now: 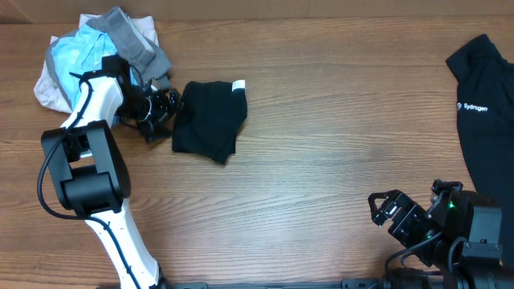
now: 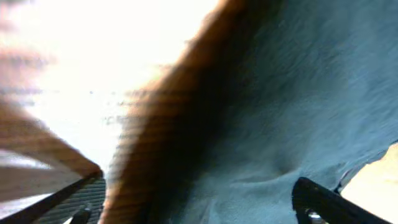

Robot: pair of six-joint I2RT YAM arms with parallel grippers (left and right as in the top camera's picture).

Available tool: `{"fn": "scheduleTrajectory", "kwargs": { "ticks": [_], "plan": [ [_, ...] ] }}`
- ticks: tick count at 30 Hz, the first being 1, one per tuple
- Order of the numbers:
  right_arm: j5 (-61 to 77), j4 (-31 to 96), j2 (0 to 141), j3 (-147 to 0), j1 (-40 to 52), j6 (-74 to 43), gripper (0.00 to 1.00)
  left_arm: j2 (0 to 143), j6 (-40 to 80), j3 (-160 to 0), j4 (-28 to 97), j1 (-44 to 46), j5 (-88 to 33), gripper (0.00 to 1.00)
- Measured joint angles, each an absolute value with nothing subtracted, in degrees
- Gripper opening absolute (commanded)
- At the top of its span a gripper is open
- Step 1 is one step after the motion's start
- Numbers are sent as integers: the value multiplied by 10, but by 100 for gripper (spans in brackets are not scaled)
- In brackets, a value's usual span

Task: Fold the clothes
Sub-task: 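Carry the black bundle left and place it on the clothes pile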

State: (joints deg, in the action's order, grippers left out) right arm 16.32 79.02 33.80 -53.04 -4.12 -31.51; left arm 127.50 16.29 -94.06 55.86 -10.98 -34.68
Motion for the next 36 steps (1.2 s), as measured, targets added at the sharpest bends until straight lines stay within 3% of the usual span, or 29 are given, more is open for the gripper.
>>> {"fn": "scheduleTrajectory", "kwargs": {
  "ticks": [5, 15, 25, 29, 31, 34, 36],
  "plan": [
    [163, 790, 338, -530, -41, -315, 100, 1275, 163, -941, 512, -110, -347, 100],
    [163, 790, 338, -530, -41, -315, 100, 1275, 124, -941, 463, -100, -327, 90],
    [163, 790, 338, -530, -41, -315, 100, 1278, 80, -943, 438, -31, -304, 84],
    [163, 790, 338, -530, -41, -315, 100, 1287, 64, -948, 439, -22, -305, 58],
    [163, 790, 338, -530, -41, -315, 100, 1293, 58, -949, 441, -23, -310, 34],
    [163, 790, 338, -530, -41, -315, 100, 1303, 53, -950, 441, -24, -324, 6],
    [163, 790, 338, -530, -41, -315, 100, 1303, 47, -950, 441, -26, -332, 4]
  ]
}}
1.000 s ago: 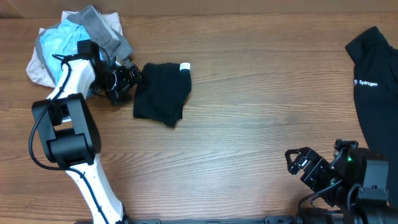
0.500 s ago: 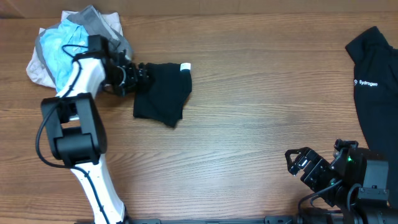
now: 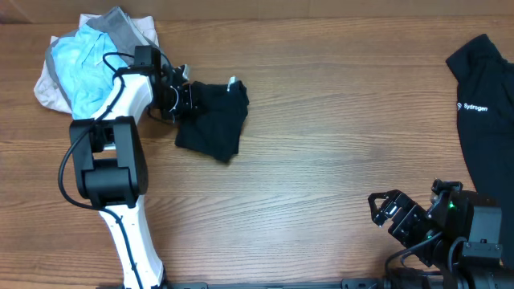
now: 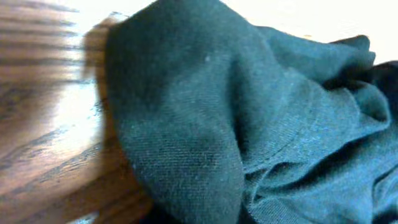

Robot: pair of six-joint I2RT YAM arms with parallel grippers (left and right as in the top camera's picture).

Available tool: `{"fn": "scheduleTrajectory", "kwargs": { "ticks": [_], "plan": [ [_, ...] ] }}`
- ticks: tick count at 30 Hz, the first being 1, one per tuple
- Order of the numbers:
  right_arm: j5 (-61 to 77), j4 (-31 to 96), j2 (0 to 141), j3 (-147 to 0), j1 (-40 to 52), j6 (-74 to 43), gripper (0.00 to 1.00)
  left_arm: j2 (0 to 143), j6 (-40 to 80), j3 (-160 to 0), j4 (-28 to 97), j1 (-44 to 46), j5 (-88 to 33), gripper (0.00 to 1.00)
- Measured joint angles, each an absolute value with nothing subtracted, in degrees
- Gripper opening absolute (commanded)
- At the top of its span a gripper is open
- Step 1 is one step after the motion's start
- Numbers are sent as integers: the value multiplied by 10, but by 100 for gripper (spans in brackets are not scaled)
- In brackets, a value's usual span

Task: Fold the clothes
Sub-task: 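Carry the black bundle left and place it on the clothes pile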

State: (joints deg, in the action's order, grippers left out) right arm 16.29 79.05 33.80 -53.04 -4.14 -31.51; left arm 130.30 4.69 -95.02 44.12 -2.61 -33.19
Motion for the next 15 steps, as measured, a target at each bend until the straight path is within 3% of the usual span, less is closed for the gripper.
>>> {"fn": "scheduleTrajectory", "kwargs": {
  "ticks": [15],
  "plan": [
    [163, 790, 338, -530, -41, -315, 100, 1318, 32, -987, 477, -26, -336, 4]
  ]
}}
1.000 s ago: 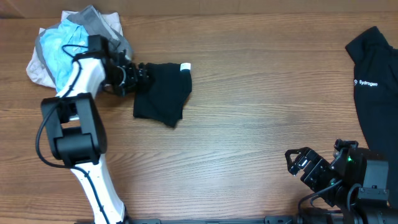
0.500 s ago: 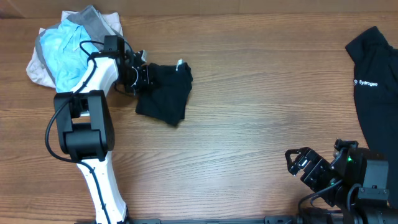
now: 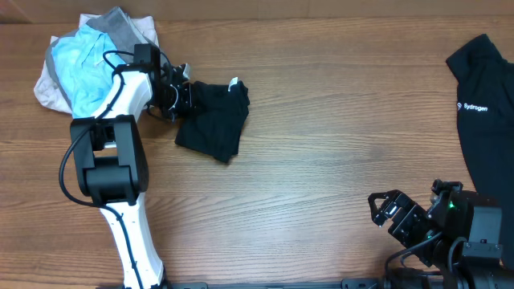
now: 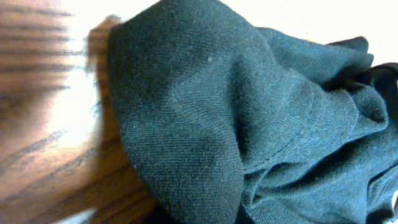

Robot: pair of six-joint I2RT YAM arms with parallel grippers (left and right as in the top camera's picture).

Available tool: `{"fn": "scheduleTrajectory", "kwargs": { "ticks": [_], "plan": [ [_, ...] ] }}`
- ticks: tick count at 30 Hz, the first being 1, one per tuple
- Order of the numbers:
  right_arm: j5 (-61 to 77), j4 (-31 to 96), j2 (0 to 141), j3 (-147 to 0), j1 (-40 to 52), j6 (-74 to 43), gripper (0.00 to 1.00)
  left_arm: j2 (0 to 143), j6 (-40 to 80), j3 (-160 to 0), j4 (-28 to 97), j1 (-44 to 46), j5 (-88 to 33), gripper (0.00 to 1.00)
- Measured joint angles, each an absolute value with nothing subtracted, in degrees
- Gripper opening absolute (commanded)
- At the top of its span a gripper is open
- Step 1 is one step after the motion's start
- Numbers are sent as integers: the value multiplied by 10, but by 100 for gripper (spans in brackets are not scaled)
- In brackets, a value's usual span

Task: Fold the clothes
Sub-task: 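Carry the black bundle left and place it on the clothes pile, then release the bundle and press it flat on the pile with the left gripper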

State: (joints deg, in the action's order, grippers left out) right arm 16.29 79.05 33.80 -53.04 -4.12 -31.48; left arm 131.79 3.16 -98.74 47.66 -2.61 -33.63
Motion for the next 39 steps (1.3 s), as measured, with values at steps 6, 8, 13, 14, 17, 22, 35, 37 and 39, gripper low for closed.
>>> {"fn": "scheduleTrajectory", "kwargs": {
  "ticks": [6, 8, 13, 14, 17, 22, 35, 37, 39],
  "plan": [
    [163, 790, 338, -530, -41, -315, 100, 1337, 28, -1060, 507, -22, -302, 4],
    [163, 790, 338, -530, -41, -315, 100, 1340, 28, -1093, 513, -22, -286, 4],
    [163, 790, 338, -530, -41, -315, 100, 1341, 26, -1169, 534, -22, -235, 4],
    [163, 790, 338, -530, -41, -315, 100, 1341, 23, -1185, 541, -22, -226, 4],
    [163, 790, 338, -530, -41, -315, 100, 1341, 13, -1234, 559, -22, -202, 4],
    [163, 790, 338, -530, -41, -315, 100, 1341, 8, -1308, 588, -25, -180, 4],
    [163, 790, 338, -530, -41, -315, 100, 1341, 4, -1380, 622, -102, -148, 4],
    [163, 790, 338, -530, -41, -315, 100, 1341, 13, -1380, 622, -120, -147, 4],
    [163, 790, 338, -530, -41, -315, 100, 1341, 22, -1380, 621, -140, -147, 4]
  ]
}}
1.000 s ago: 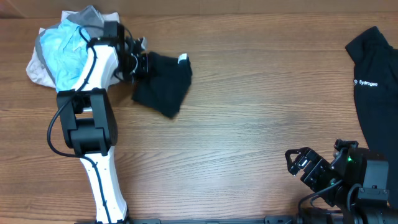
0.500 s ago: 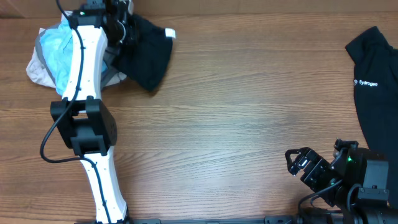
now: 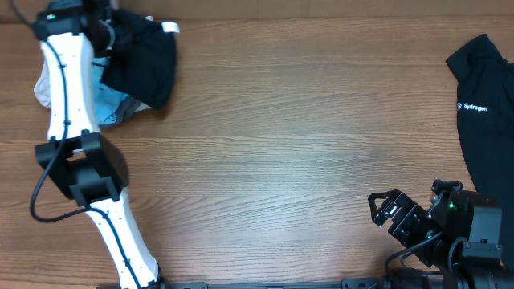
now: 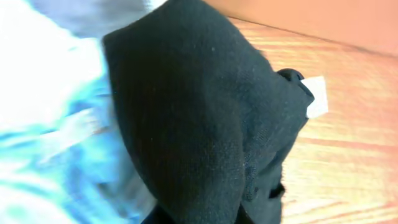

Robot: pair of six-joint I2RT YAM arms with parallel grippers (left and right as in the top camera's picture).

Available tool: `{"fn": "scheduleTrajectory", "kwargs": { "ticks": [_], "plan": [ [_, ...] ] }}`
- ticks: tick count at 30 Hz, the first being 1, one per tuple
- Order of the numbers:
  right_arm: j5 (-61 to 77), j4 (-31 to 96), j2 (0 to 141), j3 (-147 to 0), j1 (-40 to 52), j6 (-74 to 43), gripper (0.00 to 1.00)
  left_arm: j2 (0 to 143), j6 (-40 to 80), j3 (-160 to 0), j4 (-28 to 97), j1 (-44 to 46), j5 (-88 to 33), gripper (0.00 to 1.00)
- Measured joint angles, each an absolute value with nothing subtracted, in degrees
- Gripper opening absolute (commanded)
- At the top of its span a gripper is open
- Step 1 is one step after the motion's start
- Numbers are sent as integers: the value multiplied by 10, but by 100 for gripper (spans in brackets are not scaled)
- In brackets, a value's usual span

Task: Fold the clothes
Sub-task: 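Release the bundle and press it flat on the pile with the left gripper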

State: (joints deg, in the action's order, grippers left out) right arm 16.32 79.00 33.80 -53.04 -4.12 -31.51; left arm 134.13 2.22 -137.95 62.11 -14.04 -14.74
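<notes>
A small black garment (image 3: 146, 58) with a white tag (image 3: 169, 27) hangs bunched from my left gripper (image 3: 111, 36), which is shut on it at the table's far left back corner. In the left wrist view the black garment (image 4: 186, 118) fills the middle and runs down between the jaws of my left gripper (image 4: 199, 214); its tag (image 4: 317, 96) shows at the right. It hangs over the pile of light blue and white clothes (image 3: 50, 87). My right gripper (image 3: 384, 210) rests open near the front right, holding nothing.
A black shirt with a white logo (image 3: 486, 120) lies spread at the right edge of the wooden table (image 3: 305, 144). The light blue cloth (image 4: 50, 155) of the pile lies just below the held garment. My left arm (image 3: 64, 96) stretches along the left side.
My left gripper, then at the black garment's left edge on the table, is now at the back left corner with the garment lifted over the clothes pile. The right arm has not moved.
The black garment lay folded on the table right of the pile, my left gripper at its lower left side. Then the gripper sat at its upper left edge with cloth between the jaws. Now the garment is off that spot and held over the pile.
</notes>
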Motion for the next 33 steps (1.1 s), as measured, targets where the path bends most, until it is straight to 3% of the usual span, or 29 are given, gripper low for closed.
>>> {"fn": "scheduleTrajectory", "kwargs": {
  "ticks": [11, 14, 17, 21, 23, 26, 27, 33],
  "plan": [
    [163, 790, 338, -530, -41, -315, 100, 1342, 41, -1380, 587, -222, -156, 8],
    [163, 790, 338, -530, -41, -315, 100, 1342, 43, -1380, 571, -229, -151, 13],
    [163, 790, 338, -530, -41, -315, 100, 1343, 42, -1380, 564, -230, -140, 28],
    [163, 790, 338, -530, -41, -315, 100, 1358, 45, -1380, 558, -230, -131, 33],
    [163, 790, 338, -530, -41, -315, 100, 1372, 43, -1380, 559, -230, -128, 48],
    [163, 790, 338, -530, -41, -315, 100, 1403, 44, -1380, 569, -230, -120, 92],
    [163, 790, 338, -530, -41, -315, 100, 1411, 44, -1380, 574, -231, -118, 100],
    [163, 791, 338, -530, -41, -315, 100, 1433, 55, -1381, 583, -234, -113, 100]
  ]
}}
